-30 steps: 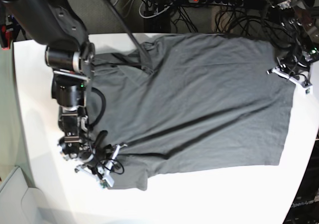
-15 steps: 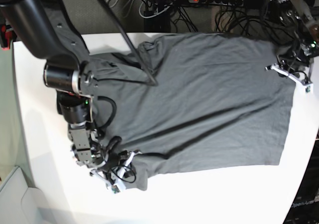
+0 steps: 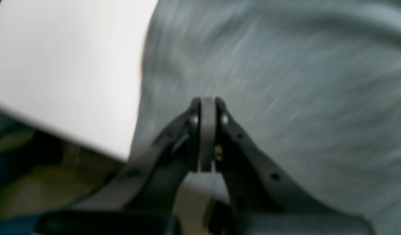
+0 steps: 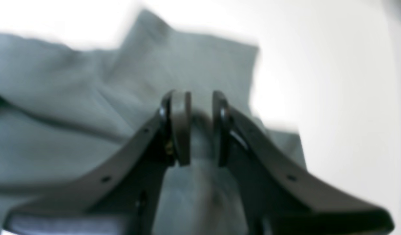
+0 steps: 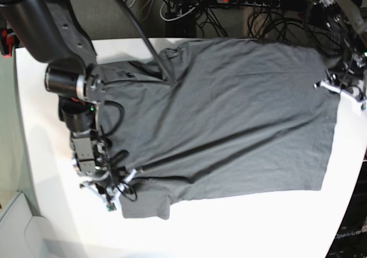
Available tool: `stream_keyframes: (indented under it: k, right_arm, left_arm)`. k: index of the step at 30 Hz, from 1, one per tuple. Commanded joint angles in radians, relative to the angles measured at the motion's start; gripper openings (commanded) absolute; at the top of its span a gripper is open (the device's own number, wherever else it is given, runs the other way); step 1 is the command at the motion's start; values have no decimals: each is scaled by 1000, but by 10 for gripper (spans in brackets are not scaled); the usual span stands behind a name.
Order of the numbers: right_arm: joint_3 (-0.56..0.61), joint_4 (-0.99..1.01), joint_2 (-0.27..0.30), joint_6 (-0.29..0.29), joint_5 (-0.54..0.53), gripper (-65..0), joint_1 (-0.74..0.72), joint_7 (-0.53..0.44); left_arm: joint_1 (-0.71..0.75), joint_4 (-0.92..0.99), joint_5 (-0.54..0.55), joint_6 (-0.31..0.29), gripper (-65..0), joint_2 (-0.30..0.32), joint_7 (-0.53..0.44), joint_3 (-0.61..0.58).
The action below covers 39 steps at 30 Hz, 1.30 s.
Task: Layout the t-shirt on the table in an organized manner, then fold the t-shirt properly
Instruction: 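Grasp the shirt's hem with the right gripper and pull it outward, then move both grippers to the shirt's shoulder corners and grasp them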
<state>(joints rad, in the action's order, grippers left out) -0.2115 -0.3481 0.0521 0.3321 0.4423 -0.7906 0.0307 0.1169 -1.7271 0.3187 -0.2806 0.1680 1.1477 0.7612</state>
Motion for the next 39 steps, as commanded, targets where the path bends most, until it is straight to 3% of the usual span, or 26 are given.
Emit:
stream_keyframes:
  k: [1, 4, 9, 15, 21, 28, 31, 36, 39]
  right_arm:
    - [-4, -18, 22, -6, -10, -543, -42, -27]
    - [-6, -33, 53, -1, -24, -543, -11, -30]
    - [-4, -236, 90, 140, -121, -543, 118, -16]
    - [-4, -549, 98, 154, -122, -543, 302, 71]
    - [-6, -796, 96, 264, -124, -543, 443, 74]
    - [-6, -1024, 99, 267, -124, -543, 578, 154]
    - [-6, -1078, 98, 269, -124, -543, 603, 202]
    - [-6, -1147, 96, 269, -124, -543, 652, 269]
    - [-4, -1166, 96, 269, -124, -543, 678, 292]
  left_arm:
    - [-26, -11, 1, -1, -645, 12, -8, -19]
    - [-72, 36, 0, 7, -645, 17, -13, -73]
    - [-196, 180, 0, 7, -645, 20, -15, -110]
    - [-420, 368, -2, 7, -645, 23, -41, -111]
    - [-598, 717, -129, 8, -645, 43, -282, -223]
    - [-719, 1108, -266, 8, -645, 43, -547, -276]
    - [-742, 1258, -289, 8, -645, 74, -662, -274]
    - [-751, 1393, -284, 10, -645, 133, -791, -274]
    - [-759, 1398, -286, 10, -645, 156, -815, -274]
